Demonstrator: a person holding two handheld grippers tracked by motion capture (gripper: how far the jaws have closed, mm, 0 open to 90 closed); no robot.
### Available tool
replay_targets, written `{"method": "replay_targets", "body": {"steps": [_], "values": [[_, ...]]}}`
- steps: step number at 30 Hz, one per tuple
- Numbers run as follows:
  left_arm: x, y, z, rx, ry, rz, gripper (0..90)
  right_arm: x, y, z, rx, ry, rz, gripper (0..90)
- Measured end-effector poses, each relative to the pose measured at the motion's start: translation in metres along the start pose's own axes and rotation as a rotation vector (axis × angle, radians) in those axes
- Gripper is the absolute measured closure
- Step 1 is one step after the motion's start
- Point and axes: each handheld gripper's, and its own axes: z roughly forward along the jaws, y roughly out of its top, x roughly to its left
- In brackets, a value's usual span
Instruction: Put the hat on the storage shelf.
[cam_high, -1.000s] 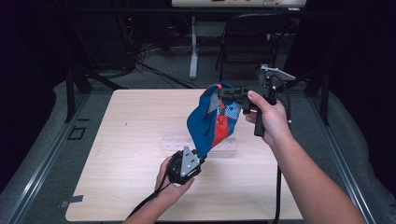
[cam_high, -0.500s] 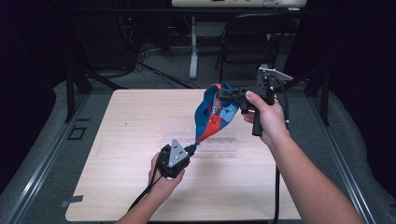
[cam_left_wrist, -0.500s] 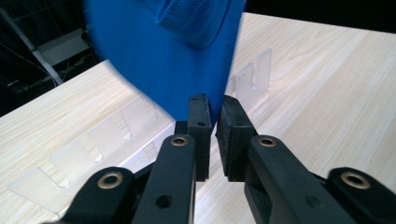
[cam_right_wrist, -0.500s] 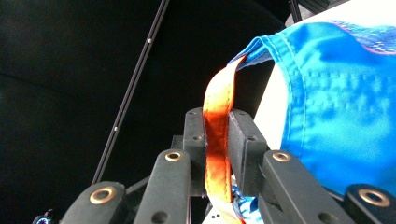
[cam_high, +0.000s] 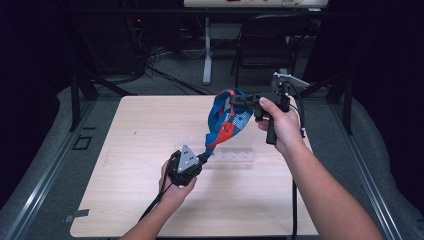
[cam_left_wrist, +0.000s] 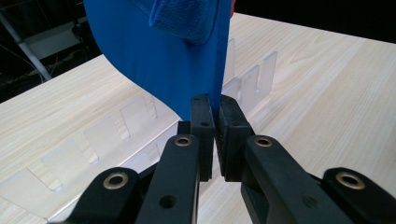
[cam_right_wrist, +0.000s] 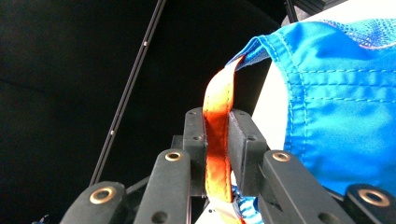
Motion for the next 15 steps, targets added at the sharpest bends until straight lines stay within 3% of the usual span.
{"method": "replay_targets", "body": {"steps": [15], "values": [[0.003,-0.015,0.013,0.042,-0.008,-0.013,86.8,-0.02,-0.002,0.011,0.02,-0.029,0.017,78.2]]}}
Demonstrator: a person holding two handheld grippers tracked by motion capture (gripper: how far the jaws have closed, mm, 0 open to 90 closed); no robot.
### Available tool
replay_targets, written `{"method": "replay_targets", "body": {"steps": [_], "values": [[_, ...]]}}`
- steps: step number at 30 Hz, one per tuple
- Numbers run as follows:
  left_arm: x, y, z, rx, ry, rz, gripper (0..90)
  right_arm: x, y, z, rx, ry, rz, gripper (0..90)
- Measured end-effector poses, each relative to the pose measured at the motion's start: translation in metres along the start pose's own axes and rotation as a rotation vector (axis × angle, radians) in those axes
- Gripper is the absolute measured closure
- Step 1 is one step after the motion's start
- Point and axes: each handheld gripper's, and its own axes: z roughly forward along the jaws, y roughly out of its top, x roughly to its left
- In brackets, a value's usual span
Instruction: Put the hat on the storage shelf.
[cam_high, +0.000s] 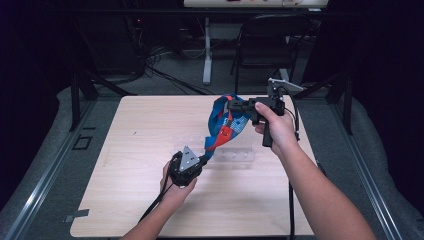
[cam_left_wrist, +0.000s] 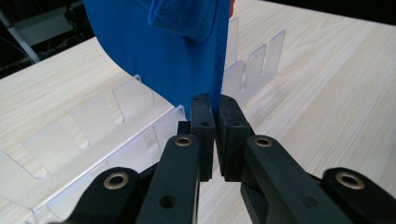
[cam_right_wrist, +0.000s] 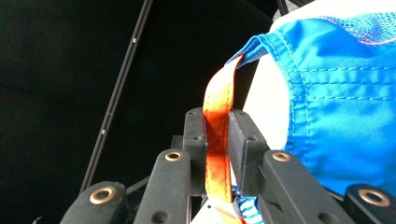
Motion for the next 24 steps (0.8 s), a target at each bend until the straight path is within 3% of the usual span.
{"method": "replay_targets", "body": {"steps": [14,24], "values": [[0.002,-0.011,0.007,0.02,0.002,-0.025,87.1,-0.022,-0.001,0.005,0.012,-0.034,0.031,78.1],[0.003,-0.013,0.007,0.015,-0.009,-0.055,83.4,-0.027,-0.002,0.004,0.004,-0.057,0.037,78.0]]}}
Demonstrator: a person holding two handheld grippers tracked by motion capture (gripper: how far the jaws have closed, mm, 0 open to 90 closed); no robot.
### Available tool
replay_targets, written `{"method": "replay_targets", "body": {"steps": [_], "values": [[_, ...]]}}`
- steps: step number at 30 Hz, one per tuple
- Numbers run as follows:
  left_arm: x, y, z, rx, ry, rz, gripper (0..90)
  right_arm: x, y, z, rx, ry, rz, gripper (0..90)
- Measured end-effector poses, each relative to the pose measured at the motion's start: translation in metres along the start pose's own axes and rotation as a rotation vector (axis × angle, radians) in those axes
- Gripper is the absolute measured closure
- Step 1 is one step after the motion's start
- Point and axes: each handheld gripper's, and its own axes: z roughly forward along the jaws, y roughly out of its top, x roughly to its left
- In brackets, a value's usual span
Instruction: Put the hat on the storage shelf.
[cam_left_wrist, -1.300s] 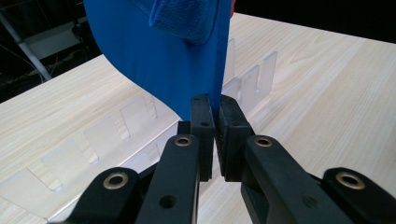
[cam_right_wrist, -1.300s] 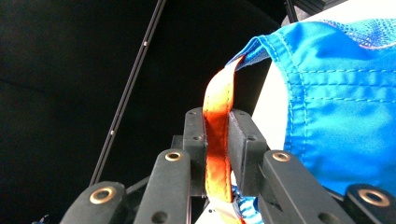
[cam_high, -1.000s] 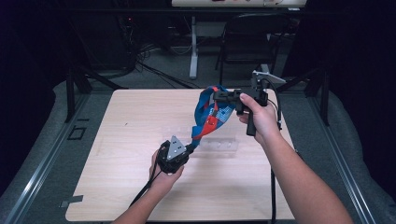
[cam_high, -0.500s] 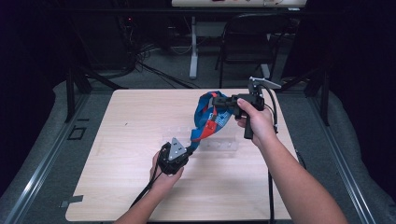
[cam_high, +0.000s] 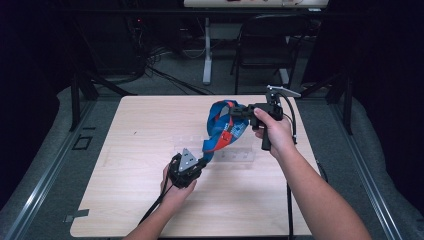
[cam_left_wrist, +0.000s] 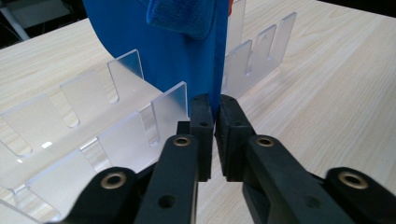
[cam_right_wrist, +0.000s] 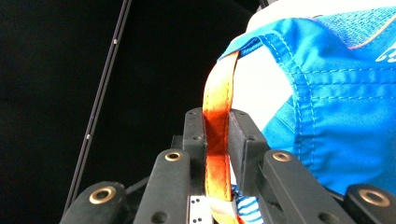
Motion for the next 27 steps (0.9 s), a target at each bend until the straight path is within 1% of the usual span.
{"method": "replay_targets", "body": {"steps": [5,12,21,27], "values": [[-0.0022,-0.0001,-0.0021,-0.001,0.003,0.014,81.6,-0.001,0.0001,-0.0007,-0.001,-0.005,-0.001,78.0],[-0.0013,-0.0001,-0.0037,-0.007,0.007,0.007,81.4,-0.0042,0.0008,-0.0011,-0.002,-0.011,0.006,78.0],[-0.0011,0.0,-0.0052,-0.008,0.009,0.012,81.4,-0.0061,0.0017,-0.003,-0.003,-0.009,0.008,78.0],[-0.0011,-0.0013,-0.0079,-0.008,0.008,0.013,80.9,-0.009,0.003,-0.0043,-0.001,-0.028,0.009,78.0]]}}
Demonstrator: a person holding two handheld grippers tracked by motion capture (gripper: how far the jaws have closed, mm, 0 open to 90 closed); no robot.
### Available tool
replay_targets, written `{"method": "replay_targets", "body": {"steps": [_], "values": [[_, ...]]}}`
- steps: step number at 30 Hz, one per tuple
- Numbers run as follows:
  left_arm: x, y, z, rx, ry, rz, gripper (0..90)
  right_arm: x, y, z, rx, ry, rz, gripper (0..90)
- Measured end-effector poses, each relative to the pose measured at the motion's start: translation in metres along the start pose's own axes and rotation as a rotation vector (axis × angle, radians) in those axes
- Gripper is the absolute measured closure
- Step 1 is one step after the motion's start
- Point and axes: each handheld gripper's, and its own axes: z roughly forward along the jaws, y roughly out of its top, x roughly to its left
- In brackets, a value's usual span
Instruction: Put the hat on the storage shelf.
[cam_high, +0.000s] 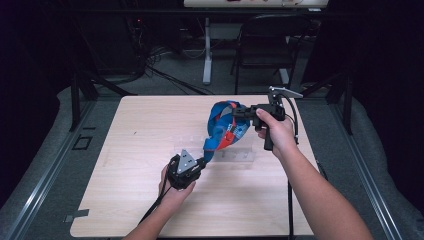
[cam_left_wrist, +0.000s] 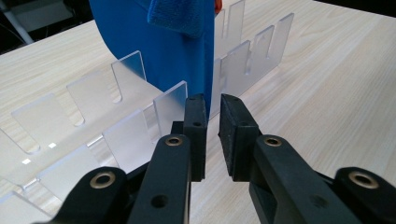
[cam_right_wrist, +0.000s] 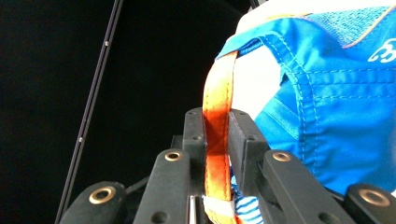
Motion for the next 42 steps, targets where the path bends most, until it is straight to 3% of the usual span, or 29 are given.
{"method": "replay_targets", "body": {"steps": [14,21,25,42], "values": [[0.005,-0.001,-0.012,-0.019,-0.002,-0.017,73.7,-0.007,0.001,-0.003,-0.012,-0.023,0.003,77.5],[0.006,-0.002,-0.012,-0.013,0.002,-0.02,69.7,-0.009,0.002,-0.01,-0.04,-0.041,0.0,71.1],[0.006,-0.003,-0.013,-0.016,-0.002,-0.019,66.9,-0.01,0.001,-0.015,-0.06,-0.076,-0.014,68.8],[0.017,-0.006,-0.023,-0.009,0.023,-0.03,58.1,-0.012,-0.006,-0.022,-0.041,-0.136,-0.058,64.3]]}}
